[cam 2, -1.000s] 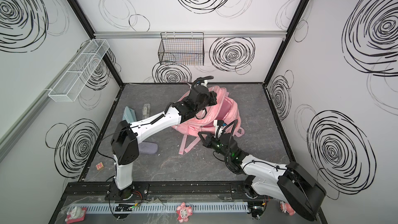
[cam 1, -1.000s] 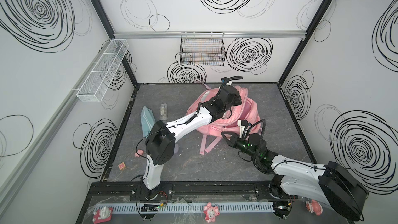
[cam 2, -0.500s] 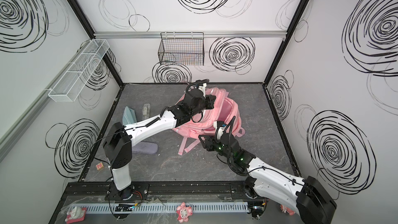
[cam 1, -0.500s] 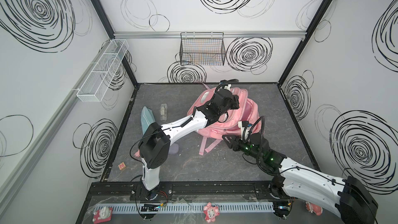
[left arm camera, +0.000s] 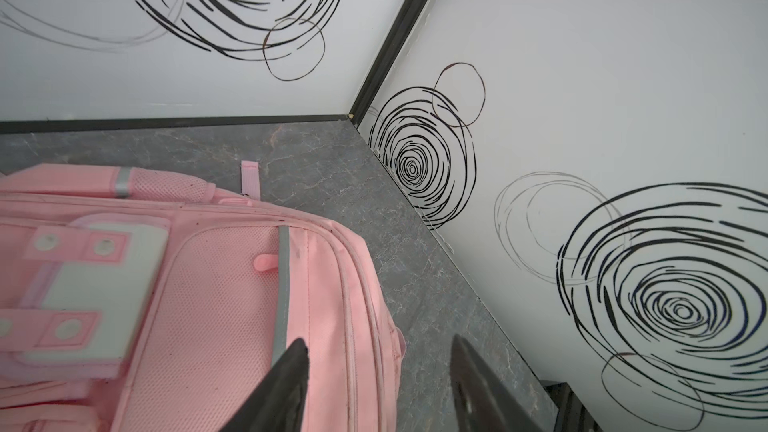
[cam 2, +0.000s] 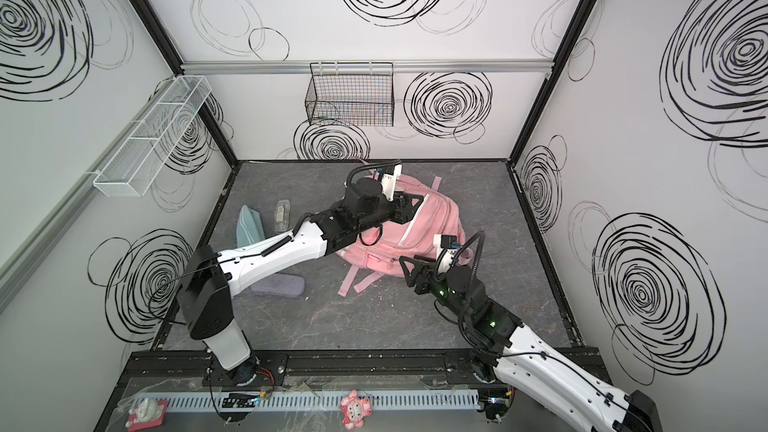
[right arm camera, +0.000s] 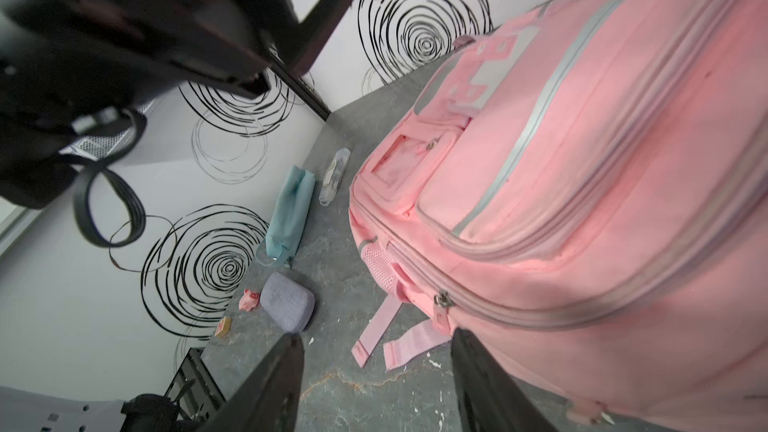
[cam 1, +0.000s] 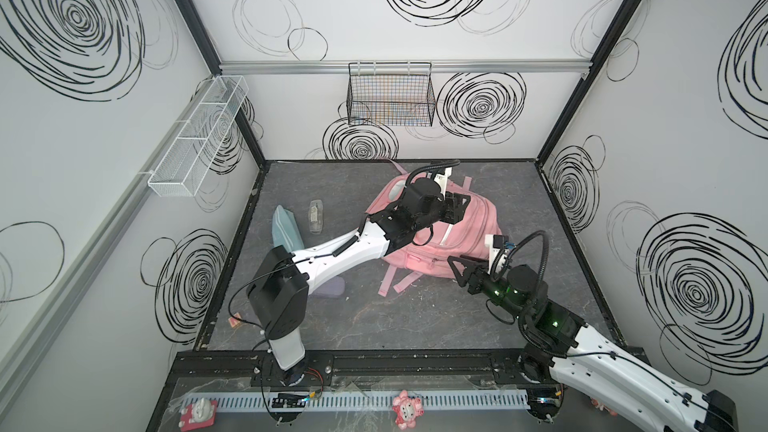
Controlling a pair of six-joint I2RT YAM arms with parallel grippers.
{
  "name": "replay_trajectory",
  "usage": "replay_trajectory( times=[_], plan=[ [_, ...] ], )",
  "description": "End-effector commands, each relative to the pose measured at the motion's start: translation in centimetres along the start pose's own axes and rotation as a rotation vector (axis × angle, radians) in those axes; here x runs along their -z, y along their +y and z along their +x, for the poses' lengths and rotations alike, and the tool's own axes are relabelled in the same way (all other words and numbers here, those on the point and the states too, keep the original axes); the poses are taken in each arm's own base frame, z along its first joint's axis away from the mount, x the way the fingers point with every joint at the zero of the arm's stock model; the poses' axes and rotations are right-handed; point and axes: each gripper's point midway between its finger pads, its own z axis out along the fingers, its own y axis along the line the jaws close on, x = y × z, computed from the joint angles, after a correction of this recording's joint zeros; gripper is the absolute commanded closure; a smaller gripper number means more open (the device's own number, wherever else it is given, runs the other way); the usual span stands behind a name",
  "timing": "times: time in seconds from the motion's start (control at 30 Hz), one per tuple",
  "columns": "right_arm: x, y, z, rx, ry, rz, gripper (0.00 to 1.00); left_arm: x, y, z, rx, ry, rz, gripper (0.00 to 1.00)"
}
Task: Pack the student bag
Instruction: 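Release the bag and grasp the teal pencil case on the table with the left gripper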
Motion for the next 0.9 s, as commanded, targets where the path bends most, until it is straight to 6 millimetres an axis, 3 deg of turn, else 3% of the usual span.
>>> replay_trajectory(
  times=[0.0, 0.03, 0.17, 0.27, 0.3, 0.37, 0.47, 0.57, 0.7, 0.87],
  plan=[
    [1.1, 0.3, -2.8, 0.052, -0.102, 0.03, 0.37, 3.5, 0.4, -2.6, -0.083, -0.07, -0.027, 0.33],
    [1.2, 0.6, -3.1, 0.07, -0.11, 0.027, 0.37, 4.7, 1.2, -3.0, -0.115, -0.082, -0.059, 0.28],
    [0.7, 1.8, -3.9, 0.136, -0.097, 0.021, 0.36, 9.3, 5.6, -4.6, -0.134, -0.113, -0.19, 0.24],
    [-0.2, 3.1, -4.2, 0.174, -0.074, -0.011, 0.36, 13.4, 12.2, -5.1, -0.104, -0.103, -0.379, 0.21],
    [-0.6, 3.4, -4.1, 0.185, -0.066, -0.025, 0.36, 15.1, 15.3, -4.9, -0.086, -0.091, -0.473, 0.2],
    [-1.2, 4.1, -4.1, 0.194, -0.062, -0.05, 0.36, 18.5, 21.4, -3.8, -0.029, -0.066, -0.659, 0.17],
    [-2.2, 4.7, -4.0, 0.201, -0.056, -0.082, 0.36, 23.1, 29.3, -0.2, 0.109, -0.031, -0.851, 0.17],
    [-3.1, 5.5, -4.0, 0.207, -0.045, -0.111, 0.36, 26.6, 34.8, 3.9, 0.227, 0.022, -0.987, 0.17],
    [-3.7, 6.5, -3.9, 0.223, -0.026, -0.142, 0.36, 29.3, 39.3, 8.0, 0.336, 0.099, -1.102, 0.18],
    [-4.0, 6.8, -3.6, 0.247, -0.002, -0.152, 0.36, 29.6, 41.6, 10.4, 0.375, 0.196, -1.13, 0.3]
  ],
)
